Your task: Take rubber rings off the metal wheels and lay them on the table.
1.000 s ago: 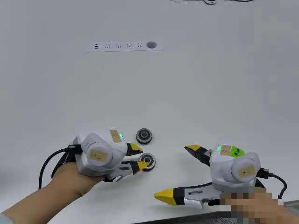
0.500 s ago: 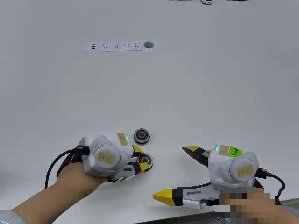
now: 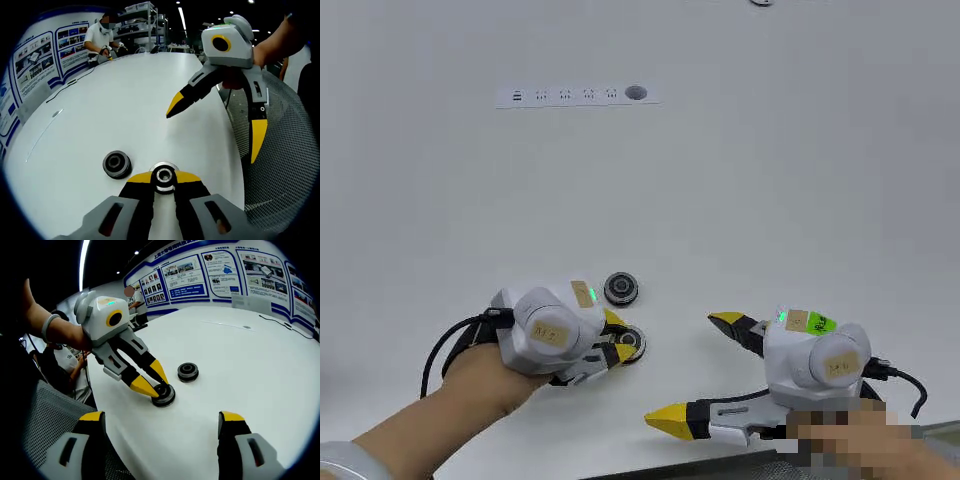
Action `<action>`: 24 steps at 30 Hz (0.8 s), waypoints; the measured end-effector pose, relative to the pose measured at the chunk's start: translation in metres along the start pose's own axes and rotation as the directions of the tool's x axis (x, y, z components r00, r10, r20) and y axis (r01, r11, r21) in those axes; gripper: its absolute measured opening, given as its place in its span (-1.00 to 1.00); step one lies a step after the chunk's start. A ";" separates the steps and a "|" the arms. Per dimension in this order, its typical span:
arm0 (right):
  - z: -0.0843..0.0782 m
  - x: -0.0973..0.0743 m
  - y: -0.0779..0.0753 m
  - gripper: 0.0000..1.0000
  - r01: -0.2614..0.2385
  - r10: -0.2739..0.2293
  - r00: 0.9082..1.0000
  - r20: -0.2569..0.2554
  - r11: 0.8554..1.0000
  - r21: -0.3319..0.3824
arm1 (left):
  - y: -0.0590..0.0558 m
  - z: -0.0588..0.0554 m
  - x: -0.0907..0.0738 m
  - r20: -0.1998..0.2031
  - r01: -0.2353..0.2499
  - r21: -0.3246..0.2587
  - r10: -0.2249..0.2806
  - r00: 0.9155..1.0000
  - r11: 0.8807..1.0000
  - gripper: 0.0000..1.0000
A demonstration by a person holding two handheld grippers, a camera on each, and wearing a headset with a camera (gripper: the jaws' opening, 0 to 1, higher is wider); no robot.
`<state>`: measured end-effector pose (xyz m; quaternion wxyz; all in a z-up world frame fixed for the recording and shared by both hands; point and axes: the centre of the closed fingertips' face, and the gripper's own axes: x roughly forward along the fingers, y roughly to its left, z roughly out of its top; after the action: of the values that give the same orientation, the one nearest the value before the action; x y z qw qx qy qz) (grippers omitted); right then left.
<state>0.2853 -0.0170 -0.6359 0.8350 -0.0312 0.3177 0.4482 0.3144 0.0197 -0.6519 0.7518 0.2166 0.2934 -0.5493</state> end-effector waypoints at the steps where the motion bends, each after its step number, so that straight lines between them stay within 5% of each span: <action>1: 0.000 0.000 0.000 0.88 0.000 0.000 1.000 0.001 1.000 0.001 | -0.001 -0.002 0.000 -0.011 0.003 -0.001 -0.003 1.000 1.000 -0.72; 24: 0.008 0.006 0.007 0.78 -0.065 0.061 0.997 0.038 0.990 0.124 | -0.002 -0.001 0.002 -0.007 0.012 0.022 -0.012 1.000 1.000 -0.76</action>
<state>0.2865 -0.0053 -0.6313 0.8260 0.0387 0.3318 0.4540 0.3130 0.0187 -0.6543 0.7451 0.2251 0.2912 -0.5562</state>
